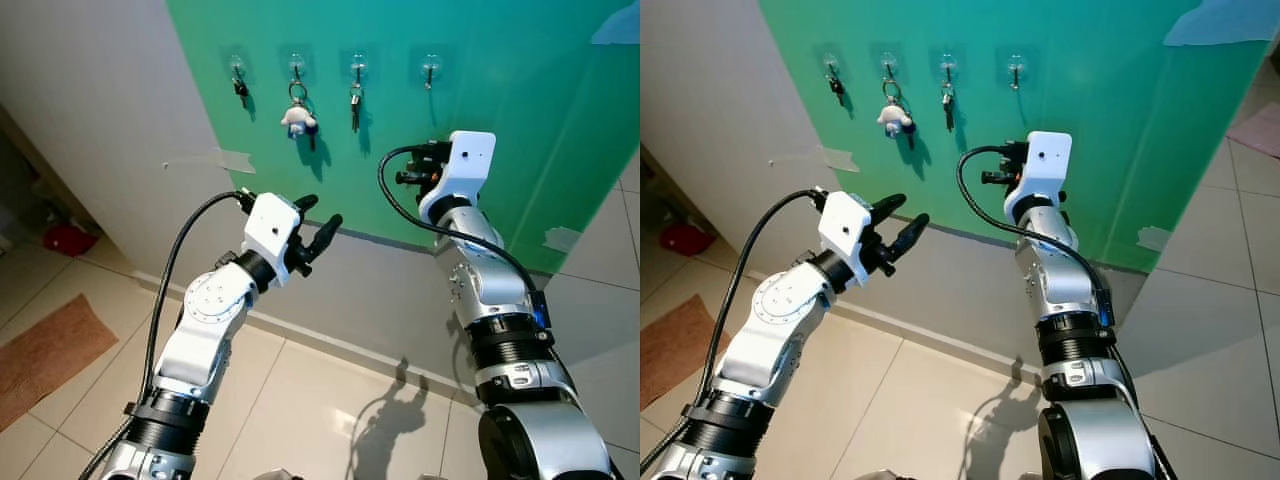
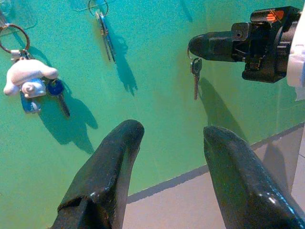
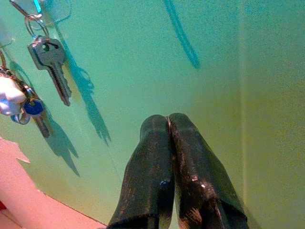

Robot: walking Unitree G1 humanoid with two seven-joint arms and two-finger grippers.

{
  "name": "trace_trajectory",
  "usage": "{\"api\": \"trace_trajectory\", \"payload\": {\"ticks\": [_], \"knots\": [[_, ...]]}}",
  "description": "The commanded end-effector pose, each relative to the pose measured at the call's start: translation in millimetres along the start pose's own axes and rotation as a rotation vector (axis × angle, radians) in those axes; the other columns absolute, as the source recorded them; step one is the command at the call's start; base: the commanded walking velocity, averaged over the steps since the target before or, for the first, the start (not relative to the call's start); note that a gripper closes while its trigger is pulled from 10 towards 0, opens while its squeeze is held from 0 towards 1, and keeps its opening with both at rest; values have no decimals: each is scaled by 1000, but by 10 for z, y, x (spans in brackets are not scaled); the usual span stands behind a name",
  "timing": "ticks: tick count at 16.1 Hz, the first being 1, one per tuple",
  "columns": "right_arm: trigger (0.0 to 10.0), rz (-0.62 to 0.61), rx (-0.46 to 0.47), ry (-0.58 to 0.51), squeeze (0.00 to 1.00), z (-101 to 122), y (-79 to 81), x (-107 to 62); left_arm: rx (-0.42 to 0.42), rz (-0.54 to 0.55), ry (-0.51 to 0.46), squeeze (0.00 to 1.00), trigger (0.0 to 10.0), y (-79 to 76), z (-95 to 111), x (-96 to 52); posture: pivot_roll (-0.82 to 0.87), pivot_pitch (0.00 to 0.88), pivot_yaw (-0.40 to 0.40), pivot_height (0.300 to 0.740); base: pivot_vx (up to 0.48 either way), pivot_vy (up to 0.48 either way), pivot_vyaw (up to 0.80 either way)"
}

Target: Hang keys on a hook

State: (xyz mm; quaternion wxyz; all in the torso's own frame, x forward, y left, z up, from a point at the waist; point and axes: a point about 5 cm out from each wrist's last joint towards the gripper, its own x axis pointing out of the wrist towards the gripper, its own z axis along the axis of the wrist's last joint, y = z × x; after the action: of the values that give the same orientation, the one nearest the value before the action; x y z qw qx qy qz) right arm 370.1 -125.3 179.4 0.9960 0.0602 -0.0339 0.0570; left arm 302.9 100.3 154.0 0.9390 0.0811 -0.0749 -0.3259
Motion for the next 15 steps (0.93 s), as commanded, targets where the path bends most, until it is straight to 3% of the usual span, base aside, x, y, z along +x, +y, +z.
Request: {"api": "trace_trajectory", "payload": {"ticks": [1, 6, 9, 15], "knots": [[10000, 19, -8, -14, 0, 48, 65, 0, 25, -9, -13, 0, 10000, 6, 50, 13, -92, 0, 149, 740, 0, 0, 0], [10000, 54, 53, -94, 0, 172, 103, -18, 24, -14, -16, 0, 10000, -9, 54, 11, -95, 0, 153, 740, 0, 0, 0], [10000, 114, 108, -228, 0, 467, 165, -2, 24, -15, -17, 0, 10000, -4, 65, 14, -91, 0, 155, 740, 0, 0, 0], [10000, 127, 89, -234, 0, 601, 174, 94, 27, -33, -21, 0, 10000, -23, 90, 28, -86, 0, 155, 740, 0, 0, 0]]}}
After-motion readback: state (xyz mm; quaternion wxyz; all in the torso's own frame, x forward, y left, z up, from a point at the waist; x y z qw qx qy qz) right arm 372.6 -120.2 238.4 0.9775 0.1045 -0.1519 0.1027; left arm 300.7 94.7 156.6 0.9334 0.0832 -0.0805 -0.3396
